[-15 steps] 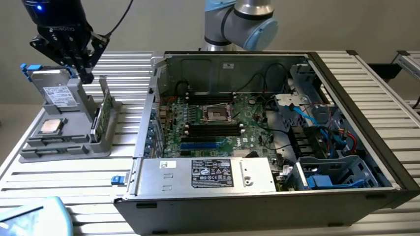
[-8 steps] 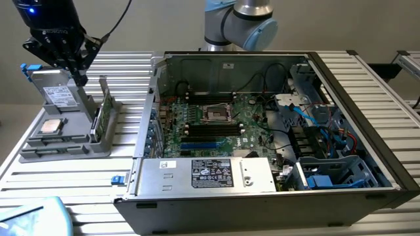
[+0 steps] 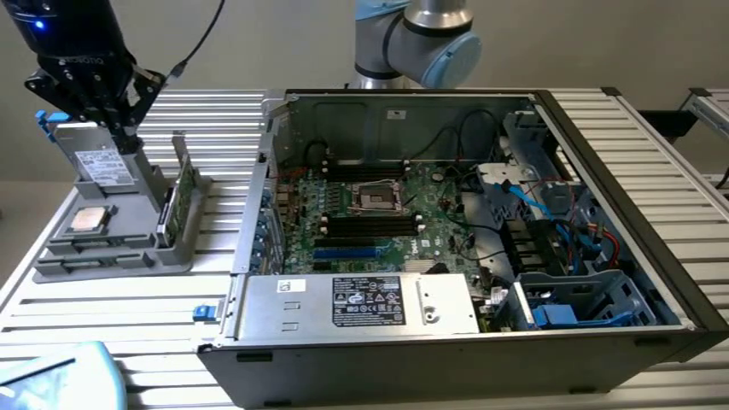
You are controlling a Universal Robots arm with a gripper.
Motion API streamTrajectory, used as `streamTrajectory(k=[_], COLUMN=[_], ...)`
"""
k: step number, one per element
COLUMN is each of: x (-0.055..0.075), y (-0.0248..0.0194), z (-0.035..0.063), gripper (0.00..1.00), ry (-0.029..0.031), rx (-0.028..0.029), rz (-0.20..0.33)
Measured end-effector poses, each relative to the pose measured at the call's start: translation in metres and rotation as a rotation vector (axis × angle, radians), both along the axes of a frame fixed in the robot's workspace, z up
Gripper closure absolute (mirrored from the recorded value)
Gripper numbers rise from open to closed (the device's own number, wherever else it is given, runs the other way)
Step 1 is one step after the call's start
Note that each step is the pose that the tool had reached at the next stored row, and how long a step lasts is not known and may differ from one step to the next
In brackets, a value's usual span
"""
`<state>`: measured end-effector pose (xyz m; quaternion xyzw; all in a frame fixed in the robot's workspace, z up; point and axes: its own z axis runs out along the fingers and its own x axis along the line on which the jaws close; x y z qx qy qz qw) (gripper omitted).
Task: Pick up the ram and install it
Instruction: 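Reach for the ram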
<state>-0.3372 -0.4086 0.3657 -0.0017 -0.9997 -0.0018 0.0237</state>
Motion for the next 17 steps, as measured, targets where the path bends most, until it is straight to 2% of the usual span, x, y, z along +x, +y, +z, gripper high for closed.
streamTrajectory(k=[11, 17], x=[-0.018, -0.026], y=[-0.0029, -0.0050], z=[-0.0068, -0.0110], gripper=[0.90, 0.90], ry=[0.0148, 0.0265], rx=[-0.0004, -0.0004], rz=[0.012, 0.019])
